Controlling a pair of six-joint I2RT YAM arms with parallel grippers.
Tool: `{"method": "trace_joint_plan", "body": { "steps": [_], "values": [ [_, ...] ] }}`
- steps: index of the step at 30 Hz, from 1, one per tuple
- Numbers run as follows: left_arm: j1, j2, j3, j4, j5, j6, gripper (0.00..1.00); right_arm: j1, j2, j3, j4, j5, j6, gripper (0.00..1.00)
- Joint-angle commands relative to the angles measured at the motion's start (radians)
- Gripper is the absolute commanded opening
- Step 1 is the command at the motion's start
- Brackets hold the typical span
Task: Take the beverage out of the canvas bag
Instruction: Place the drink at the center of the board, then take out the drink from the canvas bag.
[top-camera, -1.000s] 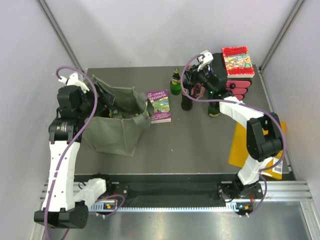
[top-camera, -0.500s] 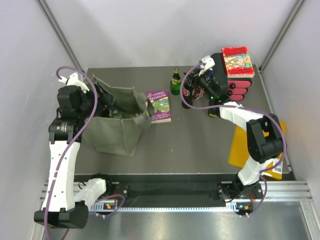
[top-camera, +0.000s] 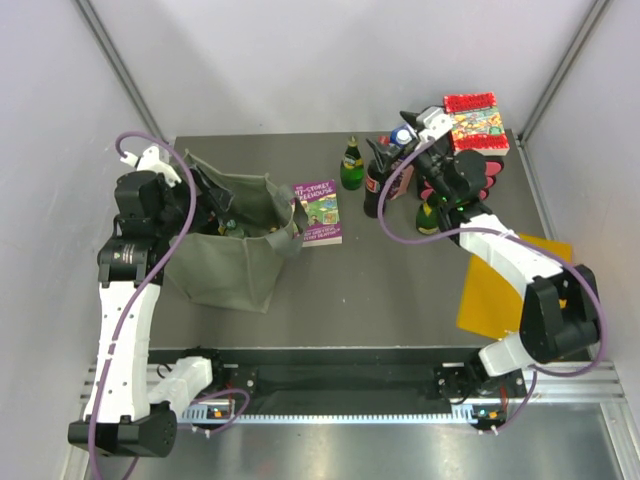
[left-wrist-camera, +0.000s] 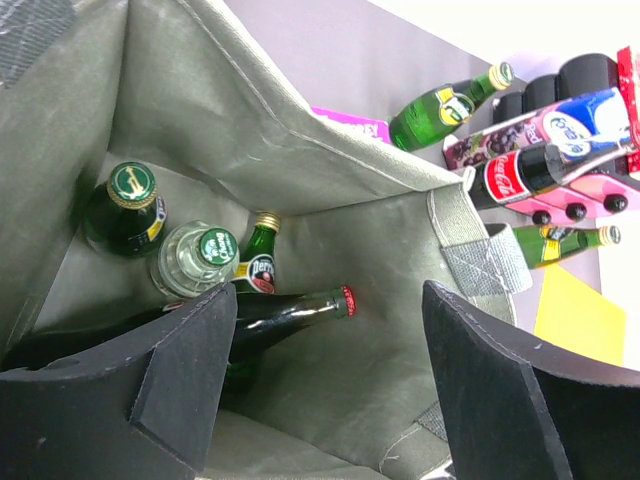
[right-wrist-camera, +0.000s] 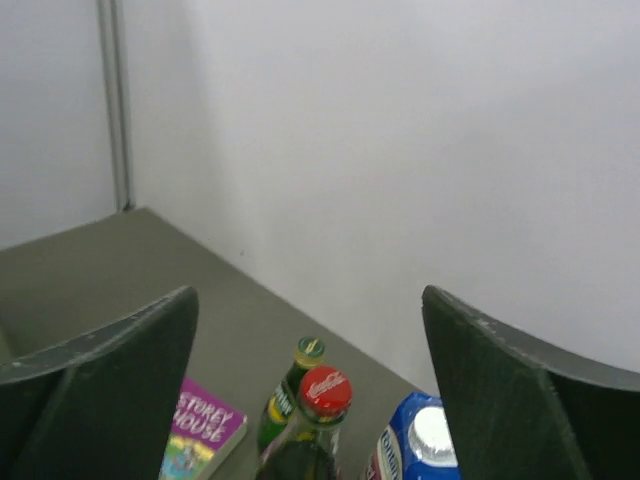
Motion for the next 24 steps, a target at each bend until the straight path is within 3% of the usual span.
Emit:
{"method": "trace_joint_plan", "body": {
  "steps": [1, 2, 7, 10, 15, 17, 24],
  "values": [
    [0.0, -0.005, 0.044, 0.007, 0.043, 0.035, 0.79, 0.008, -0.118, 0.077, -0.182, -0.242, -0.096, 0.97],
    [0.0, -0.005, 0.049, 0.004, 0.044, 0.036, 0.79, 0.013, -0.134, 0.127, -0.314, -0.293, -0.134, 0.98],
    [0.0, -0.009, 0.069, 0.011, 0.041, 0.04, 0.8, 0.085, -0.135, 0.259, -0.663, -0.598, -0.212, 1.0],
    [0.0, -0.005, 0.073, 0.002, 0.043, 0.077, 0.8, 0.157, -0.098, 0.35, -0.918, -0.758, -0.351, 1.0],
    [0.0, -0.008, 0.081, -0.032, 0.023, 0.132, 0.79, 0.356, 0.0, 0.589, -1.466, -0.757, -0.856, 1.0],
    [-0.001, -0.025, 0.083, -0.027, 0.009, 0.14, 0.79, 0.411, 0.052, 0.674, -1.573, -0.7, -0.95, 1.0],
    [0.0, -0.068, 0.09, -0.021, -0.023, 0.166, 0.79, 0.603, 0.19, 0.786, -1.552, -0.536, -0.924, 0.92]
  ]
}}
